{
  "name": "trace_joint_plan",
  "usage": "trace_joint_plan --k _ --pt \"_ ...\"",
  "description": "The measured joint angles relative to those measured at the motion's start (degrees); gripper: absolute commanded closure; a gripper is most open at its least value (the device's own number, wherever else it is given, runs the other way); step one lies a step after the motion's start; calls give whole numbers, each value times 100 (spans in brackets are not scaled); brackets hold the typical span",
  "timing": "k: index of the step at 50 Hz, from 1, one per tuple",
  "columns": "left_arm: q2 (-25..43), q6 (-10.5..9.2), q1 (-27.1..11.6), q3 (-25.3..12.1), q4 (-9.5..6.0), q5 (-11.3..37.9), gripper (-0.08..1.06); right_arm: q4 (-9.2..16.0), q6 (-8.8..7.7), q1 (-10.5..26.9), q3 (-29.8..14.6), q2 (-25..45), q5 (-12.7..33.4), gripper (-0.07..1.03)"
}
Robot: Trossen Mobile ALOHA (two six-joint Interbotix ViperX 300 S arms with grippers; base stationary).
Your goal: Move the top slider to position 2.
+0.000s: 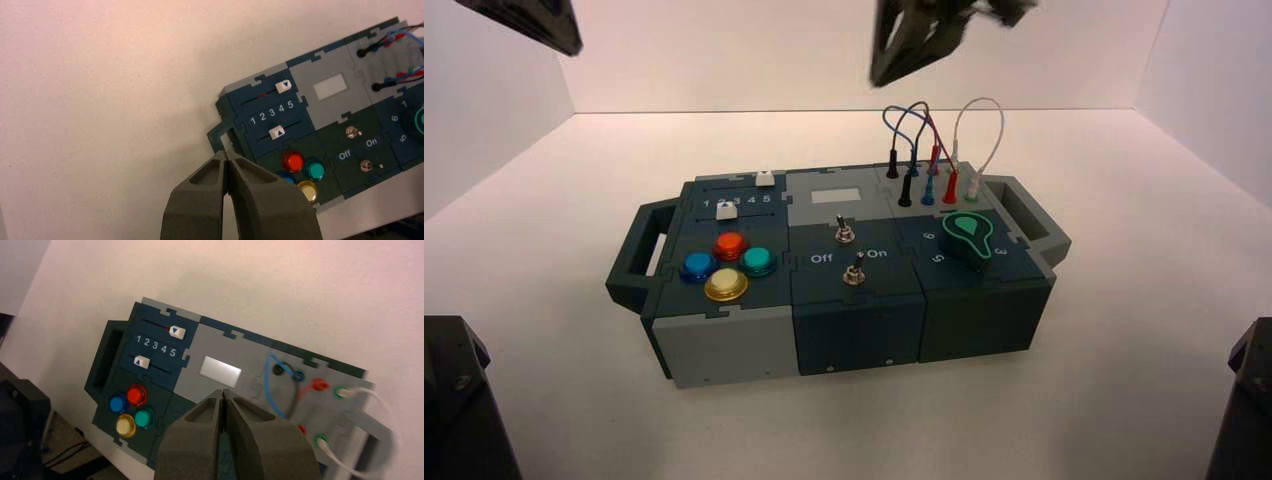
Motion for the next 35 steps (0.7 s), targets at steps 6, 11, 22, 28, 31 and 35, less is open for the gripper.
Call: trace_joint_plan --k 6,11,22,28,31,35 --pt "141 0 -44 -44 0 -35 101 123 -26 53 -220 413 -9 99" --pt "158 9 -62 -53 9 -70 101 202 -35 123 -404 773 -9 99" --pt "176 9 -70 -53 0 -70 101 316 -44 334 -870 1512 -9 99" --pt "193 26 -88 -53 9 -70 101 404 -44 378 -1055 1784 0 99" --pt "220 26 -123 -53 9 -70 101 448 -44 378 -1160 1942 0 99" --pt "290 26 -167 -53 9 -70 101 475 -53 404 -1257 2083 9 99"
